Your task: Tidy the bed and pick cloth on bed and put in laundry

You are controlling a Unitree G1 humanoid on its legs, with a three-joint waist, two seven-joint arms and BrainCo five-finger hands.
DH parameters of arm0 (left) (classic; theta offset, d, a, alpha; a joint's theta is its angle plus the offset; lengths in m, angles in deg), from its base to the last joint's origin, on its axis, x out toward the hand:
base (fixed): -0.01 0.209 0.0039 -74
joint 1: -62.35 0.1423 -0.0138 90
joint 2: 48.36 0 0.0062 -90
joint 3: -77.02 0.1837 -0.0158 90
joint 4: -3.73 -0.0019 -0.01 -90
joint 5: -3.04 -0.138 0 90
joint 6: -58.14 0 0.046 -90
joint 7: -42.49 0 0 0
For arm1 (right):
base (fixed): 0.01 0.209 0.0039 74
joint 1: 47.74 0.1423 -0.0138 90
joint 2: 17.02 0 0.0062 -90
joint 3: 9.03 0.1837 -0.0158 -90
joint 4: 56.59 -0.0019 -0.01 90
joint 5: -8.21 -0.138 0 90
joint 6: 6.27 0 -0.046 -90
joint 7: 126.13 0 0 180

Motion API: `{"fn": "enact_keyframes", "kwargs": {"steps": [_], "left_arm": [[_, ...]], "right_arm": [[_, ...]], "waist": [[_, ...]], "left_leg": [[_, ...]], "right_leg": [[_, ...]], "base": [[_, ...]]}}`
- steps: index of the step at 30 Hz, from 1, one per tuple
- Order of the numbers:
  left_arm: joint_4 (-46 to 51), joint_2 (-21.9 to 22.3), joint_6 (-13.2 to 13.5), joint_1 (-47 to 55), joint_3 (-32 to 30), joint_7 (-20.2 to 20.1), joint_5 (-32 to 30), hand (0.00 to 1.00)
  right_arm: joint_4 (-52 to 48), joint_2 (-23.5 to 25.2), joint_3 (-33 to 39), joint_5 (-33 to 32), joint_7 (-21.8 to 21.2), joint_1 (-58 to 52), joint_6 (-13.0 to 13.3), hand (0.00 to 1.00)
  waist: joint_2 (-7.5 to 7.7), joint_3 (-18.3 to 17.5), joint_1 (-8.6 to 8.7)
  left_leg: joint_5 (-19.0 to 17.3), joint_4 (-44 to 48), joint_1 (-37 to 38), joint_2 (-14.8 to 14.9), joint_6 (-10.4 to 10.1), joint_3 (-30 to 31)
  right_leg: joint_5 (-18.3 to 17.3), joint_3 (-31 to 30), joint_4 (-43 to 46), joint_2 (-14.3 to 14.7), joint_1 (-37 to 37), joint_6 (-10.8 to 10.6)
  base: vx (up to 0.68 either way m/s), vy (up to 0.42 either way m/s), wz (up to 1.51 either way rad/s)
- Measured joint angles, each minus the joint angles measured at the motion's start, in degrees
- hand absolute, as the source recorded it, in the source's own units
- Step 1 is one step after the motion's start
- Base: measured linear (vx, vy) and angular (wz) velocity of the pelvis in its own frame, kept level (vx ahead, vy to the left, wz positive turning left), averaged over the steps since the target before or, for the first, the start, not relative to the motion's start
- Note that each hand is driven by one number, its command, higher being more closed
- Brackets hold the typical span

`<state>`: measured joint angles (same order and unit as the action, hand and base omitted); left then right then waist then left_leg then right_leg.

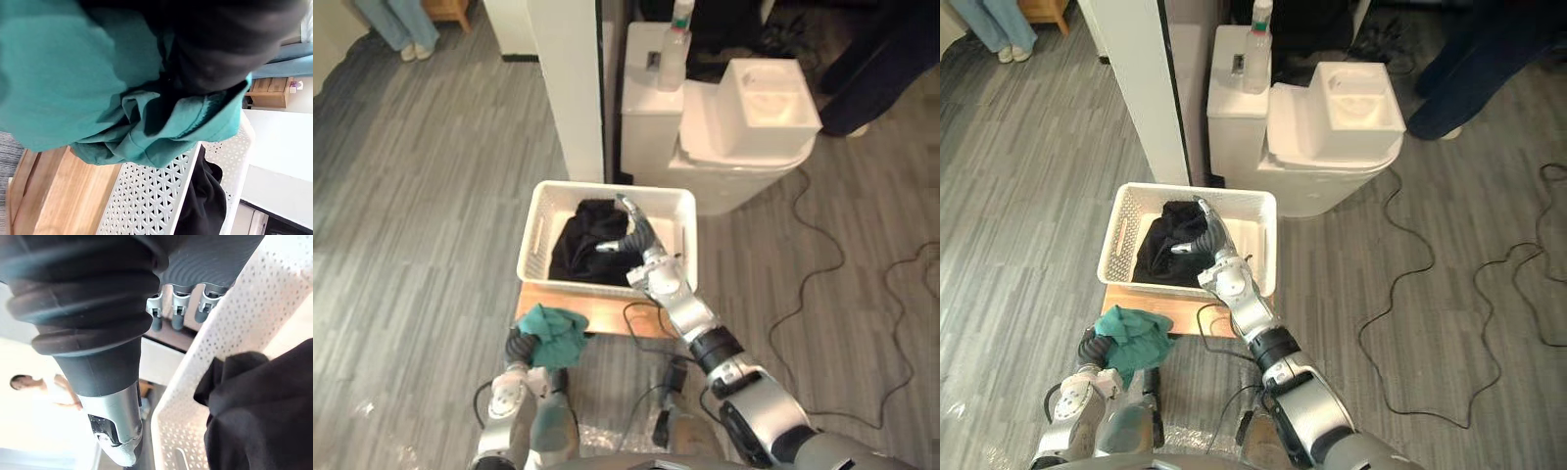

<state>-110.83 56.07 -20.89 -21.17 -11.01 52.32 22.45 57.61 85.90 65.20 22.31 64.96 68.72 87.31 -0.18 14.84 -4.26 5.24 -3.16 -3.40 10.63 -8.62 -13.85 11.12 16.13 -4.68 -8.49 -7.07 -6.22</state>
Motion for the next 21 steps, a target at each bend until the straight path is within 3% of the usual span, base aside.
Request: {"fn": "enact_keyframes", "kwargs": {"steps": [4, 8, 12, 21], "left_arm": [[8.13, -0.01, -0.55, 1.37, -2.29, 1.46, -1.55, 1.00], [20.44, 1.43, -0.44, 3.18, -8.85, 3.34, -1.66, 1.00], [28.80, 2.64, 0.62, 2.85, -10.10, 5.29, -3.11, 1.00], [31.27, -0.96, 3.98, -5.37, -5.97, 8.10, -9.13, 1.00]], "right_arm": [[-8.07, -2.15, 3.35, 2.10, 0.18, -9.43, 0.10, 0.00], [-14.42, -2.80, 11.47, 2.40, 0.27, -20.06, 0.19, 0.00], [-13.61, -3.33, 19.39, 5.34, 1.82, -26.81, 0.18, 0.00], [14.20, -3.50, 25.70, 5.96, 4.36, -34.25, -0.54, 0.00]], "waist": [[0.93, -1.80, 0.63], [0.64, -4.54, 1.68], [0.06, -6.77, 2.89], [-1.29, -9.50, 5.26]], "left_leg": [[-0.32, -0.01, 0.62, -0.07, -0.22, -0.16], [0.08, -1.12, 2.17, -0.18, -0.29, -0.46], [-0.03, -1.24, 3.07, -0.23, -0.36, -0.61], [-1.09, -1.26, 5.92, -0.16, -0.64, -2.93]], "right_leg": [[-0.10, -0.15, 0.01, -0.09, 0.55, -0.11], [-0.78, 0.18, 0.01, -0.08, 1.30, -0.22], [-0.91, 0.07, 0.01, -0.02, 2.25, -0.38], [-1.35, -2.67, -0.35, 0.24, 3.19, -0.46]], "base": [[0.01, 0.004, -0.01], [0.01, -0.001, -0.03], [0.02, 0.002, -0.01], [-0.01, 0.000, -0.14]]}}
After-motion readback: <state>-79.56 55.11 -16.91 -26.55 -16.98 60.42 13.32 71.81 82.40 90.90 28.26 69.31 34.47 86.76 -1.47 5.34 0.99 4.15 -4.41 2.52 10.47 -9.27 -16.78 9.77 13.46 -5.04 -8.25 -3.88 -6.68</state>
